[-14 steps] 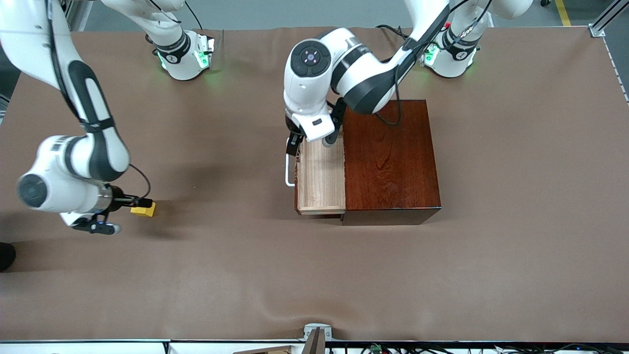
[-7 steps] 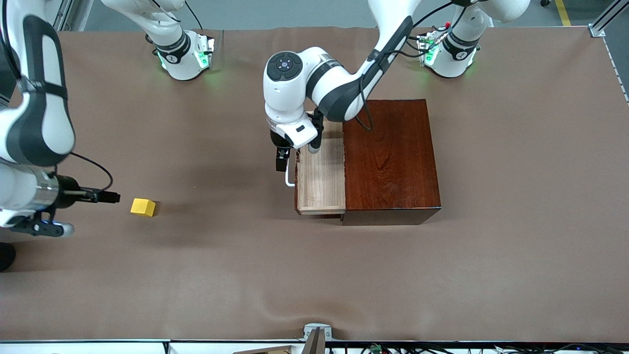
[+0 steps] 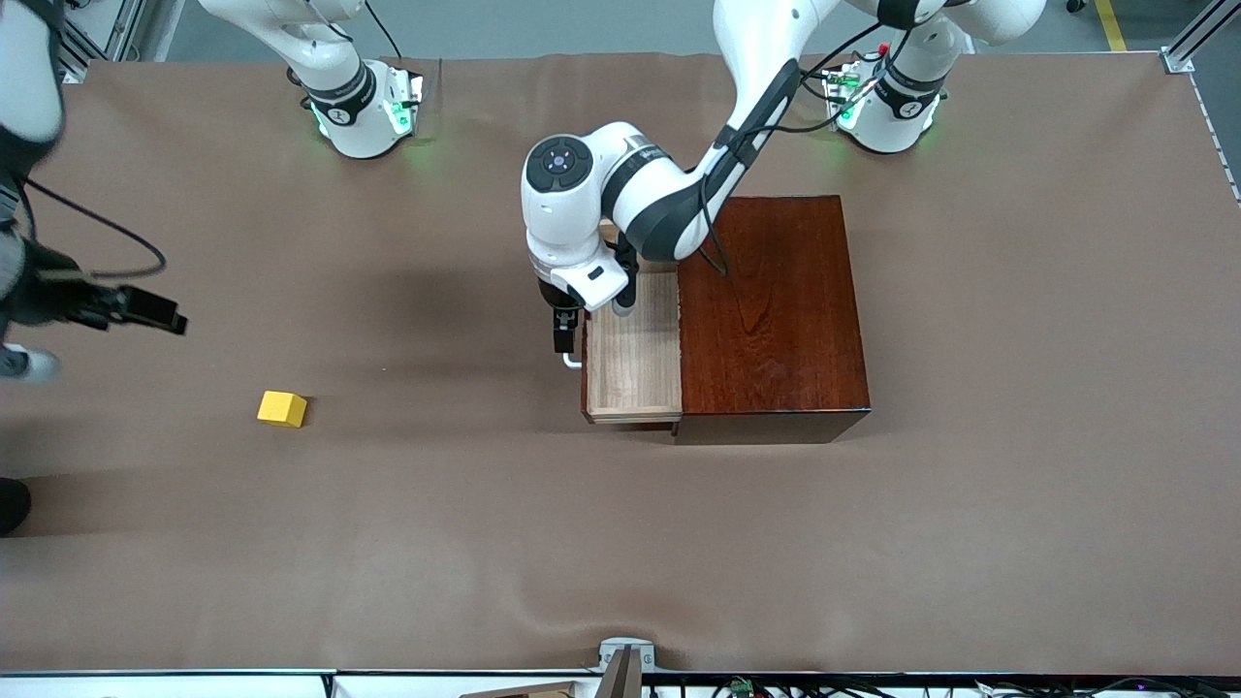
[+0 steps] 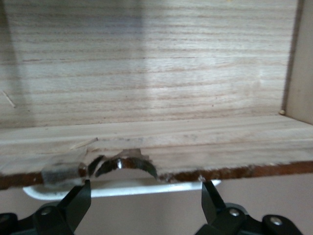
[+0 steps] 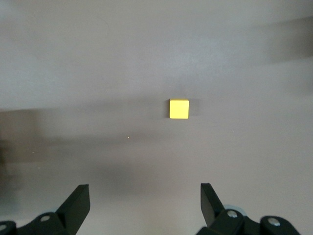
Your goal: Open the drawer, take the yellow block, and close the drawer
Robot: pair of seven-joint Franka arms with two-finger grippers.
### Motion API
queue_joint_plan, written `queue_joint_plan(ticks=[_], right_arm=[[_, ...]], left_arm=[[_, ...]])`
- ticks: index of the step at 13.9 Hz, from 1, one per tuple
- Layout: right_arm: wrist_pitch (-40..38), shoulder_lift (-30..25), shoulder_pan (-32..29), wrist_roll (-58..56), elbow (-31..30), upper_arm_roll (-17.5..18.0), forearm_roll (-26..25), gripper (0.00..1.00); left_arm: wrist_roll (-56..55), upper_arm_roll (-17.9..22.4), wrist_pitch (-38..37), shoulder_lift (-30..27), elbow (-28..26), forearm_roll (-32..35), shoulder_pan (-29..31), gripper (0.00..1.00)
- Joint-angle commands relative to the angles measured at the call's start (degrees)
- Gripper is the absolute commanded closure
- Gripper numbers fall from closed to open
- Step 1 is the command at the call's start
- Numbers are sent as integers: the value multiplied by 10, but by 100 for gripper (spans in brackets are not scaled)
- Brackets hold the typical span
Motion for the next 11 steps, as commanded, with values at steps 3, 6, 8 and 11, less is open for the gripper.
queue_joint_plan(ticks=[3, 6, 8, 11], right_arm=[[-15, -49, -7, 7, -16, -2, -3, 0], [-9, -48, -1, 8, -17, -2, -4, 0], [15, -45, 0, 9, -20, 2, -27, 0], [19, -44, -1, 9, -31, -2, -25, 0]], left_arm=[[6, -2, -44, 3, 13, -8, -1, 0], [20, -7, -85, -1, 13, -22, 0, 0], [27, -8, -118, -12, 13, -32, 3, 0], [27, -7, -161, -28, 13, -34, 14, 0]])
